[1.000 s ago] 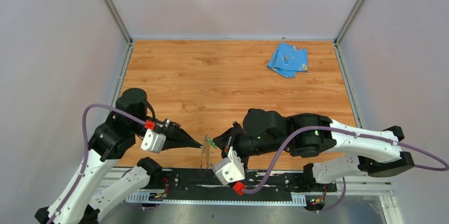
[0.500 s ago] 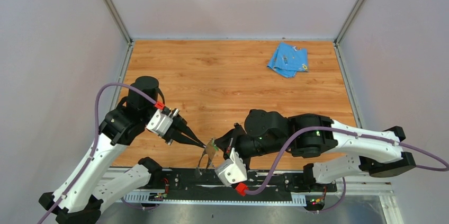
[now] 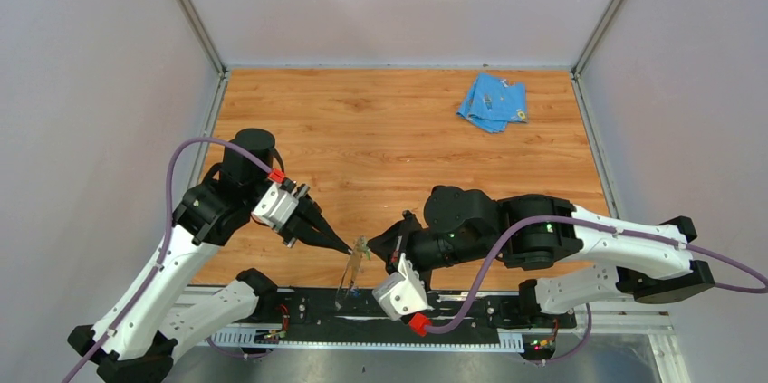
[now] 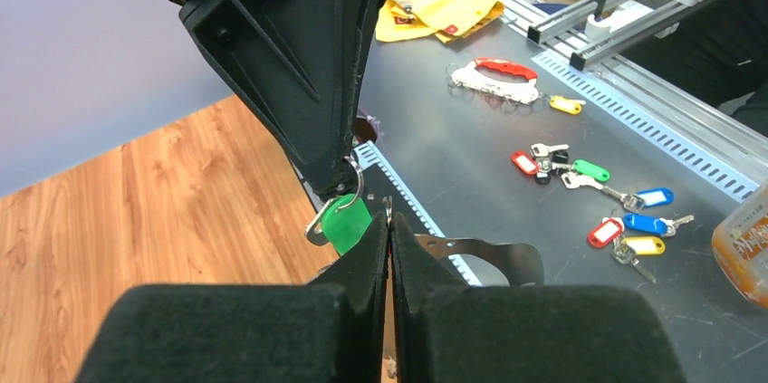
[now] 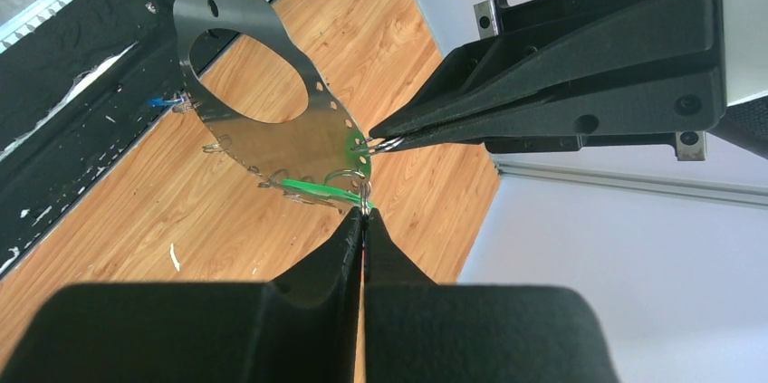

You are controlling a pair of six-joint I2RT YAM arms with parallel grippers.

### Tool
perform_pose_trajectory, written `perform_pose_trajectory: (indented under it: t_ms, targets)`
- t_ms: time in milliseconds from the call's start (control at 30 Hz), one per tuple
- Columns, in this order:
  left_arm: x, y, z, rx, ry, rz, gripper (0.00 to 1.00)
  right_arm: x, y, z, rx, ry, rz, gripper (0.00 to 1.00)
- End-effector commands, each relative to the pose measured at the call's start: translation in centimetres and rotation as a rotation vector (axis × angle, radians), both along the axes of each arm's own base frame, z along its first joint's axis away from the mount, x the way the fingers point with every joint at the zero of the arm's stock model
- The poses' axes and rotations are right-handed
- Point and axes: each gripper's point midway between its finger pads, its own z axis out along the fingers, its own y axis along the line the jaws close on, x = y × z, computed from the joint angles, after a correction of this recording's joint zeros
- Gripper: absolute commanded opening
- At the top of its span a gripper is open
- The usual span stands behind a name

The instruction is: Put the keys on the keyring

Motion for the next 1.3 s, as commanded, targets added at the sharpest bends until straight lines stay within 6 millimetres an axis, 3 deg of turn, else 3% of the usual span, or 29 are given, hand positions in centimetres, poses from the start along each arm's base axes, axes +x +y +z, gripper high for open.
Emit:
perform_pose_trajectory:
  t_ms: [0, 533, 1267]
  targets:
    - [-0.6, 0.1, 0.8, -0.015, -0.002, -0.030, 0.00, -0.8, 0.2, 0.4, 0.024, 0.012, 0.030, 0.00]
    - [-0.4, 0.1, 1.1, -0.015, -0.021, -0.008, 0.00, -1.1, 0.5, -0.6, 0.000, 0.021, 0.042, 0.00]
    - [-0.3, 0.2, 1.1, -0.019, -0.039, 0.005, 0.00, -1.2, 1.2, -0.2, 0.029, 0.014, 0.052, 0.00]
